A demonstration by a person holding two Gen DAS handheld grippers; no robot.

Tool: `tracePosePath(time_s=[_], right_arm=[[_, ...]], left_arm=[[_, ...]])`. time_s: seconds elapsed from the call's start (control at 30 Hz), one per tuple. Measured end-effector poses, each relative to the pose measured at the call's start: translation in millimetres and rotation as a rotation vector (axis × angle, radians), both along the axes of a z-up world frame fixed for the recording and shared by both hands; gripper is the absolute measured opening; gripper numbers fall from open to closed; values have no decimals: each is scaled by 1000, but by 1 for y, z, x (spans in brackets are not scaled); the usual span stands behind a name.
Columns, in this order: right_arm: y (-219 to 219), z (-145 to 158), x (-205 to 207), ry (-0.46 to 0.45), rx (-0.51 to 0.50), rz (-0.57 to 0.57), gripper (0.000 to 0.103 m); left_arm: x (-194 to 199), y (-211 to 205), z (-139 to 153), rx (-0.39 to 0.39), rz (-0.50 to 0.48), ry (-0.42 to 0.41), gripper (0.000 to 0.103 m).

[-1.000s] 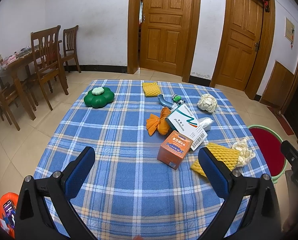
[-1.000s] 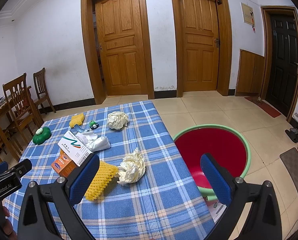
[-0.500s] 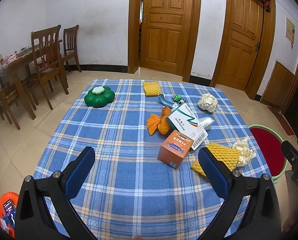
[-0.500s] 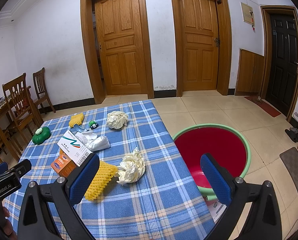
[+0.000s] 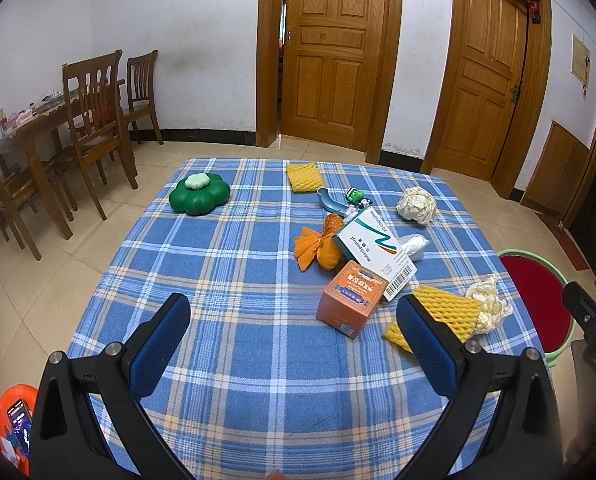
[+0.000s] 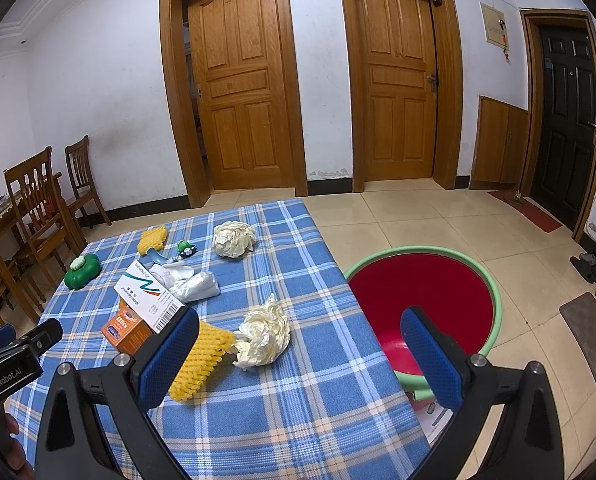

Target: Collect trash

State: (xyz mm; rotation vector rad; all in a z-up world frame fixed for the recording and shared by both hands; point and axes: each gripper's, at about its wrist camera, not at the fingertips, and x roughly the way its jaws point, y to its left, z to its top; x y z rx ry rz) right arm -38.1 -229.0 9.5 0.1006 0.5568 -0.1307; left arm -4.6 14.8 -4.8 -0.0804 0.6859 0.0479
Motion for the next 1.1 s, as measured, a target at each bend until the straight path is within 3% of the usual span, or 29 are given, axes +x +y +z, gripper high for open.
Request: tracePosePath(time_s=[0.5,0.8,0.9,1.1], right_arm=[[-11,-17,7,31,57,-33,103],[-17,-35,18,54,87,-46,103],[-21,-40,25,67,98,-51,103],[-28,-49,32,81,102,-74,103]], left_arm=[[9,0,-10,10,-6,29,101],[35,-1,-26,14,-24,82,101],[46,-2,-34,4,-39,104,93],[61,-13,-49,-15,-115,156,89]])
